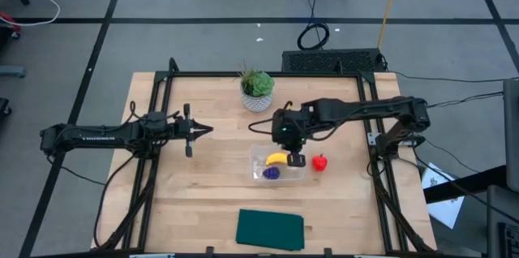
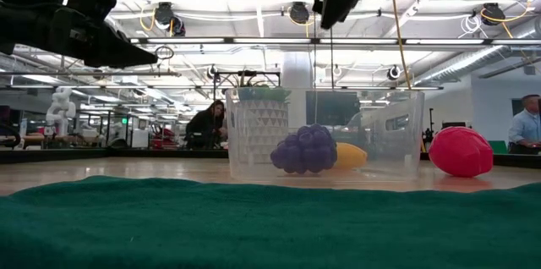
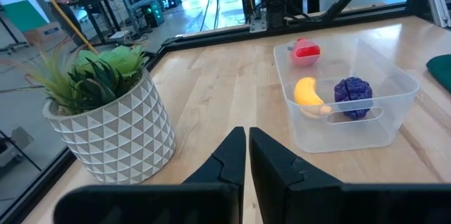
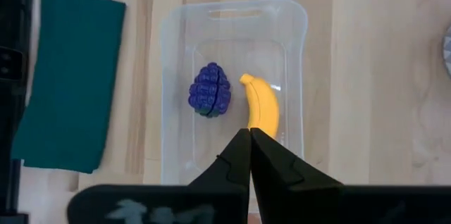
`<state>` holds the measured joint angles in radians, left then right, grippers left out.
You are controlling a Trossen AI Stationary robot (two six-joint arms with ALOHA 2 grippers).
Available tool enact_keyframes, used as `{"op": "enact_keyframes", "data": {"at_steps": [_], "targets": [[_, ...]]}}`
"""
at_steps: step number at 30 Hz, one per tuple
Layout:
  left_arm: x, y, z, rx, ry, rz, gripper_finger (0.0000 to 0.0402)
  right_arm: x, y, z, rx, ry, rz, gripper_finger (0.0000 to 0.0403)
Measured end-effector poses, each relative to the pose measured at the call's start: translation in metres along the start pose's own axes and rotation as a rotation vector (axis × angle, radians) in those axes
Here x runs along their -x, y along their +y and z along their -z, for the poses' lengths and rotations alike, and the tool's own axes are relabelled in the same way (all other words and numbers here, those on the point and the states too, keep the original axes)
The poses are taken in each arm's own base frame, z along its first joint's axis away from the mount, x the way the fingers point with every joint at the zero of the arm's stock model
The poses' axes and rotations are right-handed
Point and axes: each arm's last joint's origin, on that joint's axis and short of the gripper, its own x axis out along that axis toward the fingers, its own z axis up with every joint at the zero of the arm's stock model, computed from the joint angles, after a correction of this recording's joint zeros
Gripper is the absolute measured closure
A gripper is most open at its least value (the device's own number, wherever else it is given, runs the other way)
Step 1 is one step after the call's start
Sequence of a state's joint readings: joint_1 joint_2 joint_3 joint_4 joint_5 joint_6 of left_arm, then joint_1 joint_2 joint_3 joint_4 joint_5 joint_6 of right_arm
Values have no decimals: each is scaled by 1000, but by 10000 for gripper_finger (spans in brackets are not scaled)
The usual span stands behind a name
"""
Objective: Pick and placing Produce into tupperware
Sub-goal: Put the apple into the transparent bin
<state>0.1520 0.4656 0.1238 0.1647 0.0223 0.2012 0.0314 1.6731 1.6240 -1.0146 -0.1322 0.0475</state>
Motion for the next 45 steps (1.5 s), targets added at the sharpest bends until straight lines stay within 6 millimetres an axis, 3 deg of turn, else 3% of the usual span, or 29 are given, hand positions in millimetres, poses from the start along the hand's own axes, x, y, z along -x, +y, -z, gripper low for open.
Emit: {"op": "enact_keyframes", "data": {"at_steps": [9,17,26,35,45], "targets": [[0,0,0,1,4,1,376,22,2,3,-9,-72,-2,403],[0,0,0,1,4,1,376,28,3,-2,23,-153,-3,403],[0,0,0,1,4,2,376,71,0,8,39,-291,66,403],[0,0,0,1,4,2,376,100,3,19,45,-377,87,403],[0,0,0,1,4,2,376,140,5,44,14,-498,192,403]]}}
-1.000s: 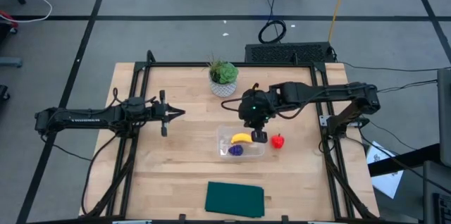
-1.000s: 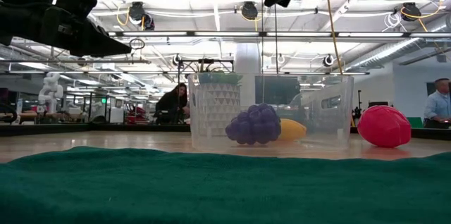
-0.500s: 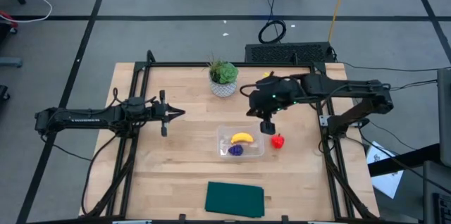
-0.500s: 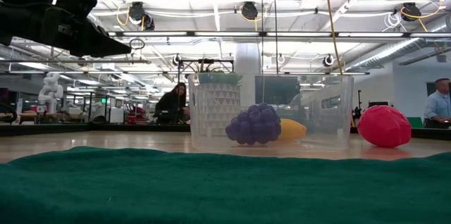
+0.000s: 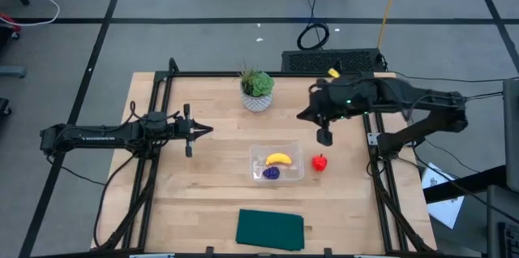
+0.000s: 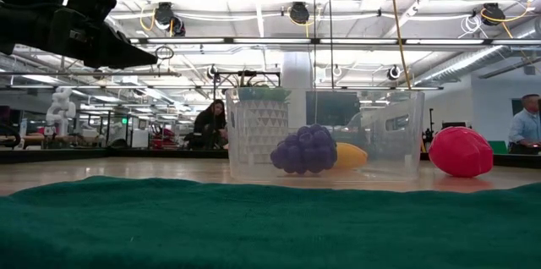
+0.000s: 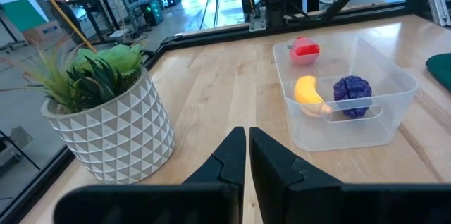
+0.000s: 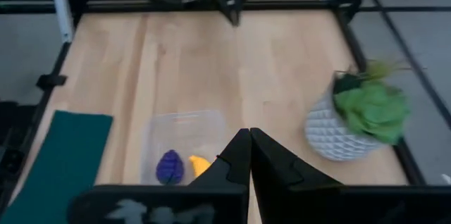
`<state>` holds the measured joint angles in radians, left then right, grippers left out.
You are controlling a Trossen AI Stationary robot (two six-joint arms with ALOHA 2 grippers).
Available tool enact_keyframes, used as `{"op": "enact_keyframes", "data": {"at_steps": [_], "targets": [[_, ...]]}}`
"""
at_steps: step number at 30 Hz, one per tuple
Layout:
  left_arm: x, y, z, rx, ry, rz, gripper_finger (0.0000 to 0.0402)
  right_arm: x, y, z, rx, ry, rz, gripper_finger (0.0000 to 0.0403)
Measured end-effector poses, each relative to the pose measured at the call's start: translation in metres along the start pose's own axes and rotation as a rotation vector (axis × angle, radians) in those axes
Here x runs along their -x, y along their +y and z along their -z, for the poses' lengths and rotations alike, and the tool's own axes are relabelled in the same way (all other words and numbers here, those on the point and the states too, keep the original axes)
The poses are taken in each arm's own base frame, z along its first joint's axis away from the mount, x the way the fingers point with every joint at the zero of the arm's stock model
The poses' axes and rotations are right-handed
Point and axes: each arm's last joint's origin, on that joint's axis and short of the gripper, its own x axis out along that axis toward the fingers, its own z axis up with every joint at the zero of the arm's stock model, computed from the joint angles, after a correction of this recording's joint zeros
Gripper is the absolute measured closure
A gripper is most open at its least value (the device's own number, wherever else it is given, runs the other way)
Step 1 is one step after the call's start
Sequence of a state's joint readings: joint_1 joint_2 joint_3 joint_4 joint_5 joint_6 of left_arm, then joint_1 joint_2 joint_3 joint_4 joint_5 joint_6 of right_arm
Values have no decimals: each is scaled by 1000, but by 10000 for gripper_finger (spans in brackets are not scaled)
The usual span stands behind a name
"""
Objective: Pick and placing Produce into tupperware
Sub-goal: Put the apple into the transparent bin
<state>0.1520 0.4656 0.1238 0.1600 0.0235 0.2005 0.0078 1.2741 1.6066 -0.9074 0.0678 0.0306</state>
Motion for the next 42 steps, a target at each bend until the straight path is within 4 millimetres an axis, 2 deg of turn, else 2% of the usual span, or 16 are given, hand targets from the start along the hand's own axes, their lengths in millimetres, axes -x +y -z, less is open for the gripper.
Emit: {"op": "enact_keyframes", "data": {"at_steps": [7,15,20,24,30,37,42], "targets": [[0,0,0,0,0,0,376,11,-2,32,-26,-98,7,403],[0,0,0,0,-2,-3,376,-4,3,67,-38,-256,-164,403],[0,0,0,0,-4,-7,376,-11,1,75,-43,-235,-152,403],[0,0,0,0,-1,-7,376,-8,1,74,-21,-255,-151,403],[0,0,0,-1,1,-8,376,-11,1,77,-7,-369,-167,403],[0,0,0,-3,3,-8,376,-25,0,100,-6,-398,-190,403],[0,0,0,-4,3,-7,376,-25,0,114,-11,-455,-205,403]]}}
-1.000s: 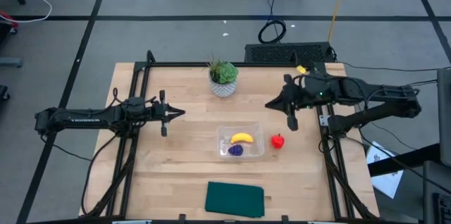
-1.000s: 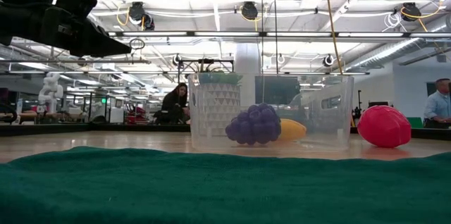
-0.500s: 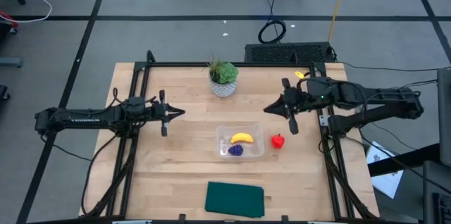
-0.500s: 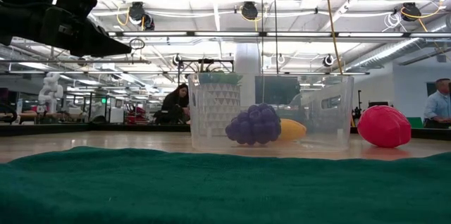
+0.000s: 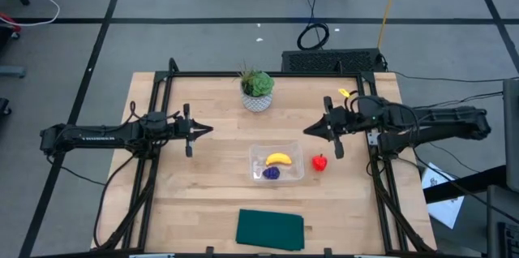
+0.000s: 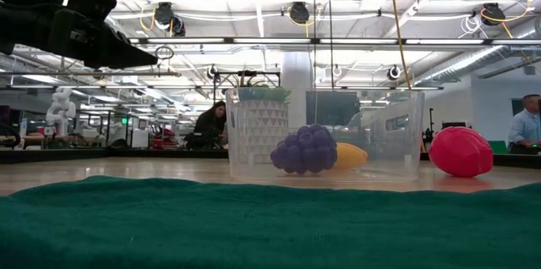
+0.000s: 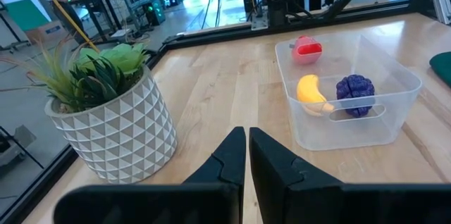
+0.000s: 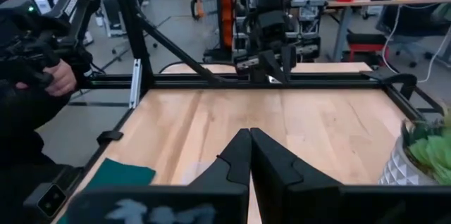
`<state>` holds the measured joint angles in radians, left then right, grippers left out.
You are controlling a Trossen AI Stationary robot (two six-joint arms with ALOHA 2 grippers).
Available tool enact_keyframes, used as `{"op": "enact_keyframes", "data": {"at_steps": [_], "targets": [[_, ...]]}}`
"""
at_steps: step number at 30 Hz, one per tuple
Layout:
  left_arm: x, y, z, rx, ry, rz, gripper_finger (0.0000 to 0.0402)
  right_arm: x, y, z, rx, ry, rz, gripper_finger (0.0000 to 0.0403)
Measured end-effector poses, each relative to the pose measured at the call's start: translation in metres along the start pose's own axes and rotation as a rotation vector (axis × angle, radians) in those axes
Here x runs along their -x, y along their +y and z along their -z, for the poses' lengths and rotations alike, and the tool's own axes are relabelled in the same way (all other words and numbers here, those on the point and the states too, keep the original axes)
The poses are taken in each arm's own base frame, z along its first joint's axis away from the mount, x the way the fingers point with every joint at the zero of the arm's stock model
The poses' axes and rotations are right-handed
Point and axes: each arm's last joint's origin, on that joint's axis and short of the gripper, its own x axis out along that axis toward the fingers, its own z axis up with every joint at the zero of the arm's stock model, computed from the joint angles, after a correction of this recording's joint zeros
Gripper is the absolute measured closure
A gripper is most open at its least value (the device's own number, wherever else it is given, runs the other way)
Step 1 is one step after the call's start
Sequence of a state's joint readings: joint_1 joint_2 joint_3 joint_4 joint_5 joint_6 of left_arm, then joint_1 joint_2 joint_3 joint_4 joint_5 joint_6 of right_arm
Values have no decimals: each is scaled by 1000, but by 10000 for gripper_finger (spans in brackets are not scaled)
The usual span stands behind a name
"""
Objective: Pick and placing Produce into tupperware
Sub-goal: Put the apple into the transparent bin
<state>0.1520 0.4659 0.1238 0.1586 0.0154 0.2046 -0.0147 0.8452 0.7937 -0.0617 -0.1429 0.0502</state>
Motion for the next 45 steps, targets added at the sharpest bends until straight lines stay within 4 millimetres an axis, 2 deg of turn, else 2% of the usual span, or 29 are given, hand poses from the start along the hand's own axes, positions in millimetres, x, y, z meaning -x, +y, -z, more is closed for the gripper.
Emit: {"op": "enact_keyframes", "data": {"at_steps": [12,19,31,39,45], "targets": [[0,0,0,4,-1,-1,376,17,-1,29,12,-99,-9,403],[0,0,-1,4,-9,-2,376,23,-10,61,-15,-136,33,403],[0,1,-2,8,-21,-29,376,24,-19,113,35,-245,66,403],[0,1,-3,10,-29,-31,376,26,-26,130,57,-225,118,403],[1,3,-10,21,-97,-45,376,28,-33,140,43,-207,167,403]]}}
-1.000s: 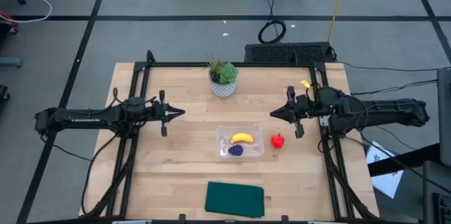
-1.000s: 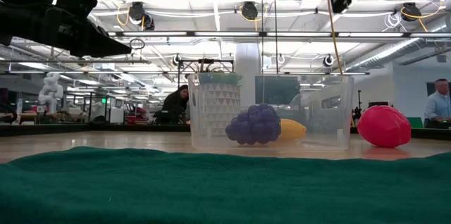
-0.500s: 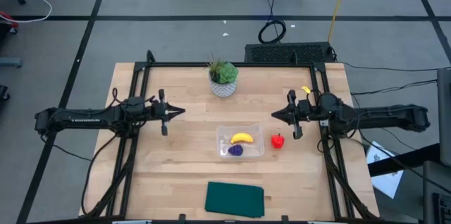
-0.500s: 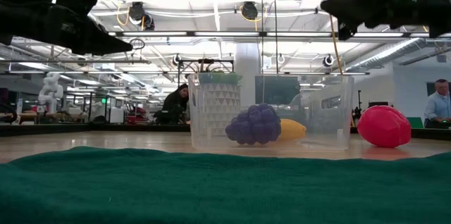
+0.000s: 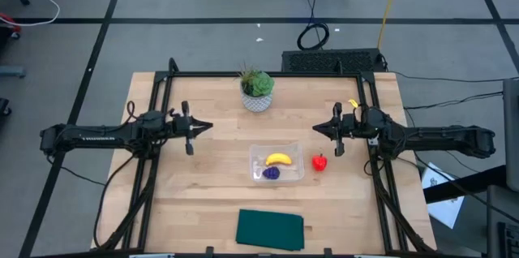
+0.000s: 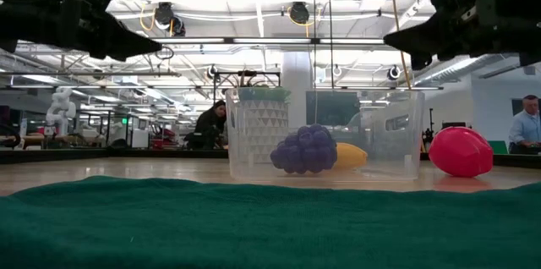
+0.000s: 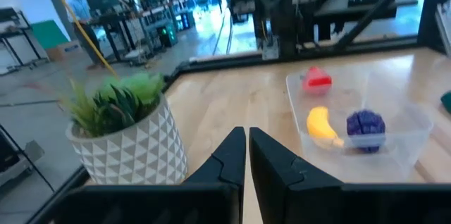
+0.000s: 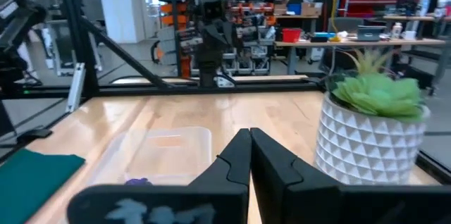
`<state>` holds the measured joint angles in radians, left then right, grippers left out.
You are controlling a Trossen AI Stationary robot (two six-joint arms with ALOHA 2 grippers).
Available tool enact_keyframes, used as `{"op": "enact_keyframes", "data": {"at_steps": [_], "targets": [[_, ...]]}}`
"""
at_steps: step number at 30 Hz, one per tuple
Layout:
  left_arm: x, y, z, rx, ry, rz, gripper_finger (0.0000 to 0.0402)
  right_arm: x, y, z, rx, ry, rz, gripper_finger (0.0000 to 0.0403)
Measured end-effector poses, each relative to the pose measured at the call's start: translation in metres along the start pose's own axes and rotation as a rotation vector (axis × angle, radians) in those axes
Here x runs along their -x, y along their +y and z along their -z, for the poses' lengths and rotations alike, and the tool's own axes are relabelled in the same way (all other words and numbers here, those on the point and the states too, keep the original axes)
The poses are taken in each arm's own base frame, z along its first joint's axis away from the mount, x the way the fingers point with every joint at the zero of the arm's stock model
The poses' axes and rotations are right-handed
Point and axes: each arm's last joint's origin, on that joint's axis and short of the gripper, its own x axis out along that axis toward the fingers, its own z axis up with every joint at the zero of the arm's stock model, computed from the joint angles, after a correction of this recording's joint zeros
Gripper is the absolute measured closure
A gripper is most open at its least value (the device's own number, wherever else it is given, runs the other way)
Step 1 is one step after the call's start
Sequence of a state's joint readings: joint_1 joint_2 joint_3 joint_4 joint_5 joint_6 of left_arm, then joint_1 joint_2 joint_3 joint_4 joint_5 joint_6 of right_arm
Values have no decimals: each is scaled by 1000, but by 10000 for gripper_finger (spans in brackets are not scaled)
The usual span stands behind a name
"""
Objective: Pick and placing Produce into tupperware
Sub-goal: Put the apple into the transparent bin
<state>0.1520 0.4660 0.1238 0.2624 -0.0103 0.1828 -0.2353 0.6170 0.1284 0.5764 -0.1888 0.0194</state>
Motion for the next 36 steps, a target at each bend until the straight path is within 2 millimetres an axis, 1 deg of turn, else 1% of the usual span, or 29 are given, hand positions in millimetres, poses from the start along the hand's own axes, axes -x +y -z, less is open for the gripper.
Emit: {"op": "enact_keyframes", "data": {"at_steps": [5,9,15,20,29,36], "targets": [[0,2,-3,21,-20,-60,376,4,-3,8,-13,-20,-2,403],[0,3,-2,23,-12,-93,376,5,-4,4,-23,-69,-7,403],[2,3,-3,24,-24,-100,376,5,-5,5,-31,-61,-7,403],[4,6,-4,26,-24,-173,376,5,-4,5,-27,-61,-31,403],[4,5,2,16,41,-170,376,5,-4,6,-29,-52,-30,403],[4,5,1,16,32,-172,376,5,-4,6,-29,-52,-30,403]]}}
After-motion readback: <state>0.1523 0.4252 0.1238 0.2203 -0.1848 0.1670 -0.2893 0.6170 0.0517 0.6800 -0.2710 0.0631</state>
